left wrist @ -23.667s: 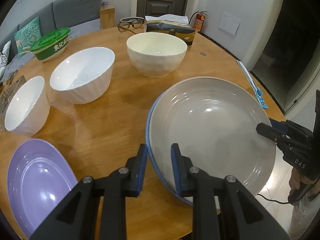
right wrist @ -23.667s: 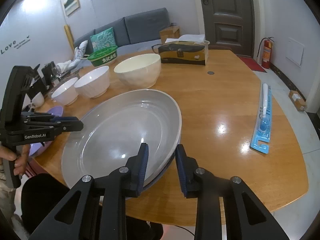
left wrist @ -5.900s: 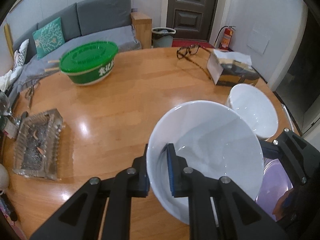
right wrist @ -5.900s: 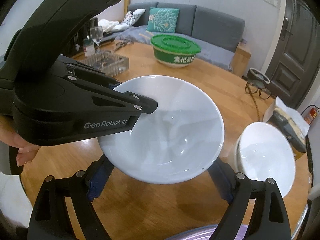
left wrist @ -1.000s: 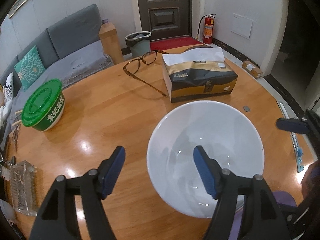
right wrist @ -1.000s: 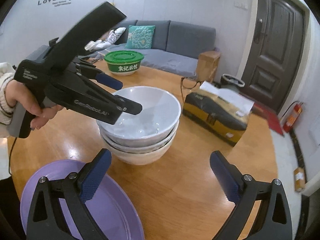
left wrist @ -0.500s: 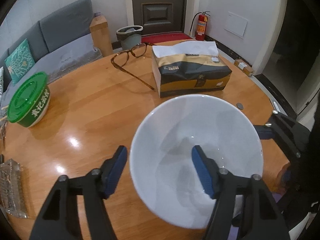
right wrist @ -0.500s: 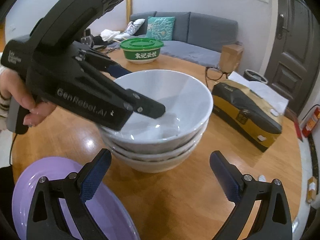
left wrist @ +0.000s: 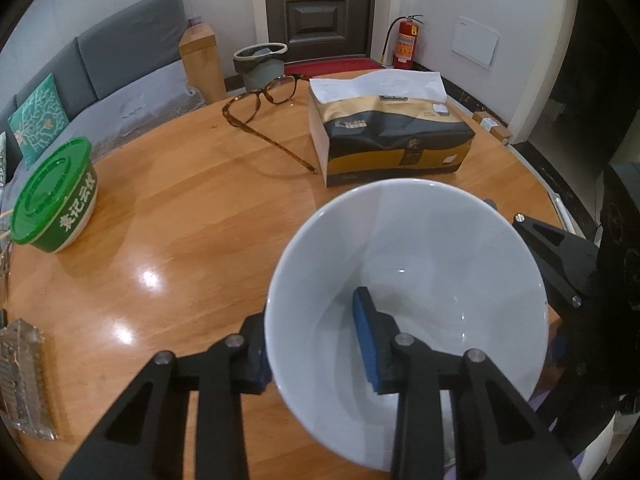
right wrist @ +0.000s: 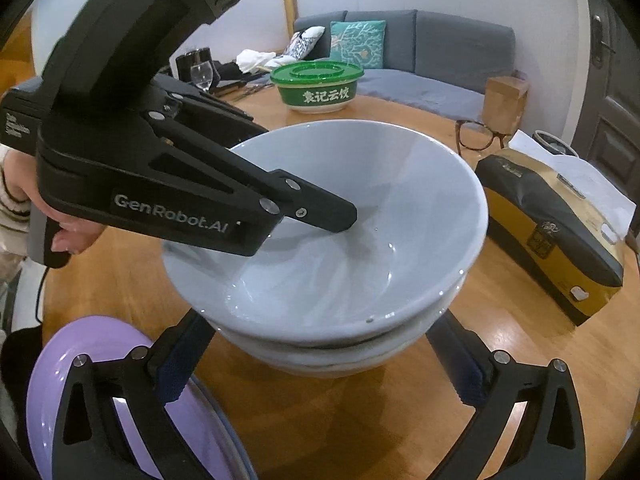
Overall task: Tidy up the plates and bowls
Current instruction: 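Close the left tool on the rim of the three-bowl stack and lift it, then carry the bowl stack with the left tool and lower it onto the purple plate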
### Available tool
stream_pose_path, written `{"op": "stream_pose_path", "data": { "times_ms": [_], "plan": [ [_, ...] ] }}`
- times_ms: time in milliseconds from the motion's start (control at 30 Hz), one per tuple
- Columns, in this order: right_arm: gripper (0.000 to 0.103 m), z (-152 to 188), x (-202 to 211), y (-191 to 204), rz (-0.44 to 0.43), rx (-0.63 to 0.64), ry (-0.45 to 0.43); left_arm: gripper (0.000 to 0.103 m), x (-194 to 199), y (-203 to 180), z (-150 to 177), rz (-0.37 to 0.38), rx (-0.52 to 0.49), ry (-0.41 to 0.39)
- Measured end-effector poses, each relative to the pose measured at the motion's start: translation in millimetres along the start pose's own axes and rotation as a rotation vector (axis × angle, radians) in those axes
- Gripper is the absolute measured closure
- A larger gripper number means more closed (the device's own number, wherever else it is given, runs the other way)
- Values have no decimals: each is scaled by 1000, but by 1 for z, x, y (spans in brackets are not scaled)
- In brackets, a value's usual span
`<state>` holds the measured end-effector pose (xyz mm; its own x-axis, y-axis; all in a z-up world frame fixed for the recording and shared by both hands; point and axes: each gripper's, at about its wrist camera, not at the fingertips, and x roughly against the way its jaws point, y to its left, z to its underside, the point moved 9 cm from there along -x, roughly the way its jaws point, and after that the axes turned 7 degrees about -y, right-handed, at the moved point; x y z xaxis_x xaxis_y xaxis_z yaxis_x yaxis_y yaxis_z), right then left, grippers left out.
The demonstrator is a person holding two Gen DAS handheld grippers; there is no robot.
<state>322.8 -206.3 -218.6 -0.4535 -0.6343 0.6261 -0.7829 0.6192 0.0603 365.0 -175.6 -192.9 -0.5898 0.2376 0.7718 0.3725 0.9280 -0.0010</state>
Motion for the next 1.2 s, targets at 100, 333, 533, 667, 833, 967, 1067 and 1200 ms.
{"op": "stream_pose_path", "data": {
  "times_ms": [100,333,533,667,833,967,1067,1200],
  "plan": [
    [1,1,1,0,-8,0,2,71,-1,0,1,10,-2,13],
    [1,4,2,0,-30,-5,8,71,0,0,0,17,-11,17],
    [1,3,-3,-1,-47,-16,35,71,0,-1,0,22,-15,26],
    [1,16,-18,-1,-41,-21,102,70,0,-1,0,19,-25,28],
    [3,9,-17,-2,-30,-28,49,70,-1,-2,1,21,-28,26],
    [3,7,-19,-1,-24,-27,47,71,0,-1,1,20,-28,24],
    [4,7,-17,1,1,-30,37,71,0,-1,0,24,-23,19],
    [4,3,-10,0,29,-11,2,71,7,-3,-5,43,-21,-5]
  ]
}}
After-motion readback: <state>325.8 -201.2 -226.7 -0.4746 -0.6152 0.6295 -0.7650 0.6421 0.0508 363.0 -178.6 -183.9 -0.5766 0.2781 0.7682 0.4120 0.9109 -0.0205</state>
